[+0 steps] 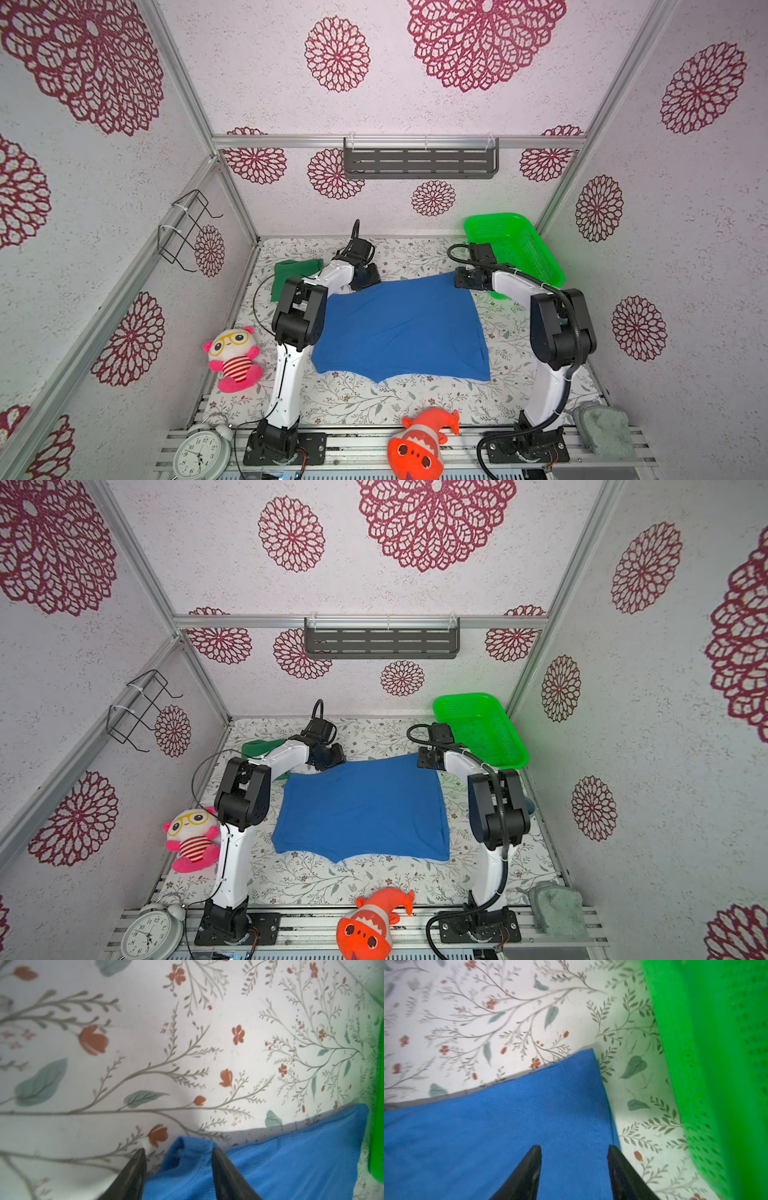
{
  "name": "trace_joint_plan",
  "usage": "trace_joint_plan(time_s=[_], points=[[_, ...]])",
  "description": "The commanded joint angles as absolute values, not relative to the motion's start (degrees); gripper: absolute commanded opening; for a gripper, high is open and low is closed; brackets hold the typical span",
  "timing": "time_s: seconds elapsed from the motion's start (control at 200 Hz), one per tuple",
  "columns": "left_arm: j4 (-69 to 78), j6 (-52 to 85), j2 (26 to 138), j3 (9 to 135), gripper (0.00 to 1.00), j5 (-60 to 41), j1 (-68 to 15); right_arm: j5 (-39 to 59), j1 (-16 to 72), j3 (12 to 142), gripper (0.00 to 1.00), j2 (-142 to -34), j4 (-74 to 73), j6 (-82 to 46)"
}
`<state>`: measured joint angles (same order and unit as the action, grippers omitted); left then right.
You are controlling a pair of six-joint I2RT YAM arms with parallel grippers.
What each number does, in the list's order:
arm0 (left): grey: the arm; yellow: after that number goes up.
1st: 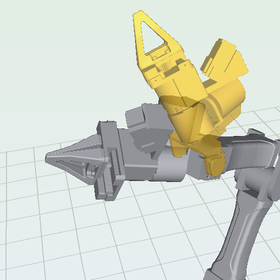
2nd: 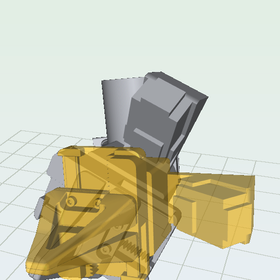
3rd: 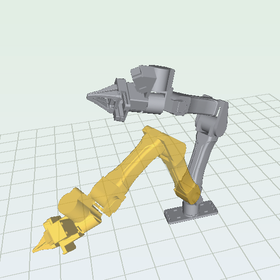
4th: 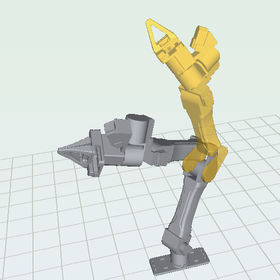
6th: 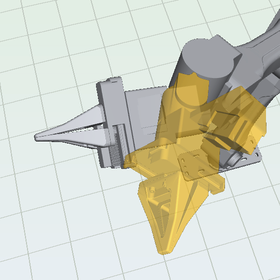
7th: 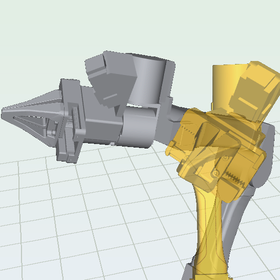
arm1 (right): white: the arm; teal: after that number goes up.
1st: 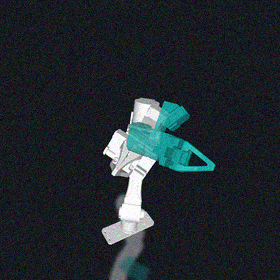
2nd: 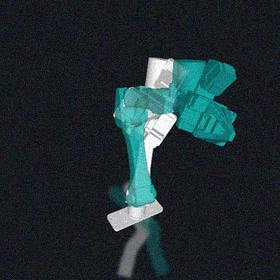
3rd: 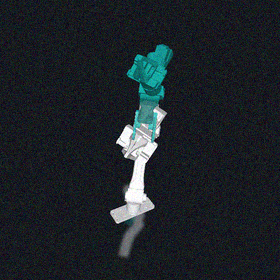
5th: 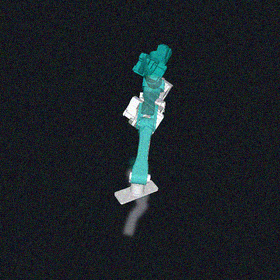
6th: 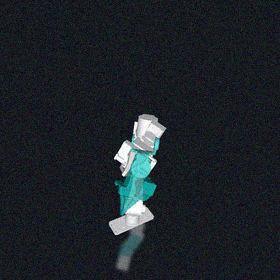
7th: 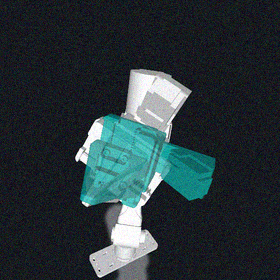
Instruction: Fold and stack the tank tops
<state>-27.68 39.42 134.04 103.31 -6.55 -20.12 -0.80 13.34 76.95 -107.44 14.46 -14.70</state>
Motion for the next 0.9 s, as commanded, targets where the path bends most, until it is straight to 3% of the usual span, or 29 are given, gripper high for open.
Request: trace_joint_plan(time_s=[0.0, 0.155, 0.295, 0.61, 0.896], points=[[-31.6, 39.0, 139.5, 105.1, 0.54, -8.2, -20.4, 0.5, 13.9, 73.7, 0.57, -99.7, 17.1, -12.4], [-35.8, 37.1, 141.1, 111.2, 0.54, -7.3, -20.0, 2.8, 16.7, 67.7, 0.58, -92.9, 16.3, -15.0], [-36.6, 33.9, 132.9, 108.4, 0.55, -1.8, -19.9, 2.9, 20.6, 65.3, 0.56, -92.2, 15.4, -16.3], [-39.3, 31.5, 105.3, 80.0, 0.55, 8.4, -18.8, -0.2, 20.8, 65.3, 0.52, -98.6, 12.7, -17.4], [-26.0, 38.5, 102.7, 63.6, 0.51, 0.1, -12.4, -0.9, 15.1, 69.3, 0.51, -107.4, 10.0, -17.1]])
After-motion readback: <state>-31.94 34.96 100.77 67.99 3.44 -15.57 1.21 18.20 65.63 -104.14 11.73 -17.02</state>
